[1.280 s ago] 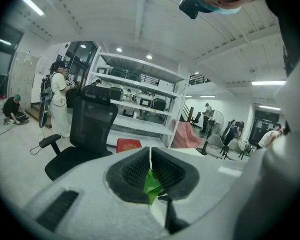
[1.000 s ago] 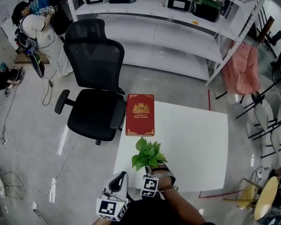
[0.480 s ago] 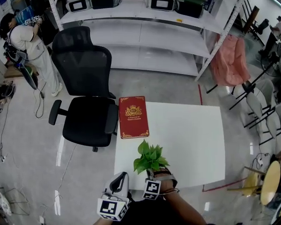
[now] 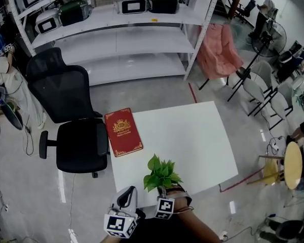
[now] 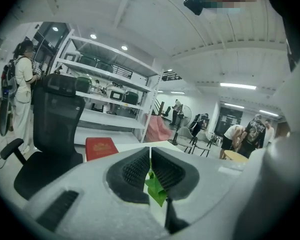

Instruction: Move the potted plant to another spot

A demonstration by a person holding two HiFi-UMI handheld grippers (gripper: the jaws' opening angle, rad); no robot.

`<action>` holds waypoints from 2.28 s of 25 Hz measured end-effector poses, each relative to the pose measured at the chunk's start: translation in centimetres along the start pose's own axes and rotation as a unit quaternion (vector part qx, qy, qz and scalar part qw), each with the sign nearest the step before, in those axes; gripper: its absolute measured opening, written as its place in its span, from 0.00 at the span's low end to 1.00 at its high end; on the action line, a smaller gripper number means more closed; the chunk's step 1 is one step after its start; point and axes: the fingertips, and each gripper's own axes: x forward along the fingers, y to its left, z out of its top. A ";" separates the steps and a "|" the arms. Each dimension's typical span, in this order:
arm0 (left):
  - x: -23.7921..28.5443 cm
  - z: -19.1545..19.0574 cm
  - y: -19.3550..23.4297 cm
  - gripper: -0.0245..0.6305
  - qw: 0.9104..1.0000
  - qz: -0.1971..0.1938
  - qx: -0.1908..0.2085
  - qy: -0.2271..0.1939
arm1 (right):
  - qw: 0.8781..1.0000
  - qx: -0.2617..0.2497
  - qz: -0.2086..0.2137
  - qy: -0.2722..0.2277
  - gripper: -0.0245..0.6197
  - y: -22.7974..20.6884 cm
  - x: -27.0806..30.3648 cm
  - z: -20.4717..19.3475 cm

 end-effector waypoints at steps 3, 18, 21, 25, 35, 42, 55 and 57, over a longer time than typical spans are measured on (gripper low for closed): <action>1.1 -0.2 -1.3 0.07 0.999 -0.031 0.011 0.006 | 0.999 0.031 -0.006 0.008 0.08 0.4 -0.8 -1.4; 7.6 -1.3 -11.7 0.07 0.984 -0.169 0.049 0.035 | 0.984 0.165 -0.041 0.055 0.08 2.1 -5.1 -11.0; 8.9 -1.6 -13.7 0.07 0.980 -0.189 0.056 0.040 | 0.980 0.185 -0.046 0.063 0.08 2.3 -5.6 -13.0; 10.6 -2.1 -16.5 0.07 0.973 -0.216 0.063 0.048 | 0.973 0.212 -0.056 0.073 0.08 2.2 -6.3 -15.8; 14.9 -2.5 -21.4 0.07 0.963 -0.252 0.078 0.058 | 0.961 0.254 -0.064 0.089 0.08 1.0 -6.7 -21.8; 17.3 -2.9 -24.0 0.07 0.961 -0.257 0.081 0.063 | 0.959 0.257 -0.071 0.099 0.08 -0.4 -6.8 -25.9; 21.6 -2.7 -26.1 0.07 0.962 -0.255 0.079 0.063 | 0.958 0.255 -0.071 0.107 0.08 -4.7 -4.9 -32.5; 21.9 -2.8 -26.4 0.07 0.962 -0.252 0.077 0.065 | 0.958 0.257 -0.068 0.108 0.08 -5.1 -4.8 -33.5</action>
